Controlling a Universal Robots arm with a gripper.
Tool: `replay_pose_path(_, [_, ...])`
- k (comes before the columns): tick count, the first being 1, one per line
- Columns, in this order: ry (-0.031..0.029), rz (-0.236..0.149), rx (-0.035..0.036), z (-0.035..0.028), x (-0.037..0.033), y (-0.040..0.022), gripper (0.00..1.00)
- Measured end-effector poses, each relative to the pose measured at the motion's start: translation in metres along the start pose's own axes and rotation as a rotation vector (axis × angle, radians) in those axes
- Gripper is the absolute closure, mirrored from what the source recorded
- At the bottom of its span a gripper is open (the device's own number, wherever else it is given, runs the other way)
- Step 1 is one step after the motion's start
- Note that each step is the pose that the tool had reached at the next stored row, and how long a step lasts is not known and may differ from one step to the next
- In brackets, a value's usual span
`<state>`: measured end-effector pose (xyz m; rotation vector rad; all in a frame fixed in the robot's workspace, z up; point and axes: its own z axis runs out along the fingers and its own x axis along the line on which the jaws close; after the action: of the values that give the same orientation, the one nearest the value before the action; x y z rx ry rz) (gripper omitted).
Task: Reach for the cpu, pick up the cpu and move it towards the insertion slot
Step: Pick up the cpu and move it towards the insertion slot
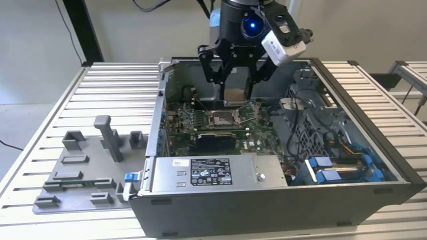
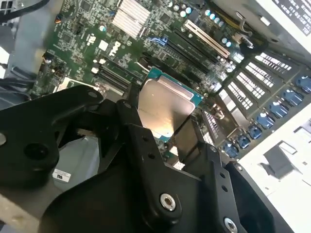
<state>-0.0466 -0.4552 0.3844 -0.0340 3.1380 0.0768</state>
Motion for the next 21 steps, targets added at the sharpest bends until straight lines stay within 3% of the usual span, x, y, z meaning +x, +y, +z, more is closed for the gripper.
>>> replay_pose_path(2, [0.0001,0.0,0.0003,-0.0001,-0.0034,-0.0001,1.0])
replay_pose_path(13, [0.0,0.0,0.0002,0.0,-0.0041,0.0004,1.0])
replay_pose_path(21, [-0.0003,0.005,0.0002,0.0011,-0.0043,0.0126,1.0])
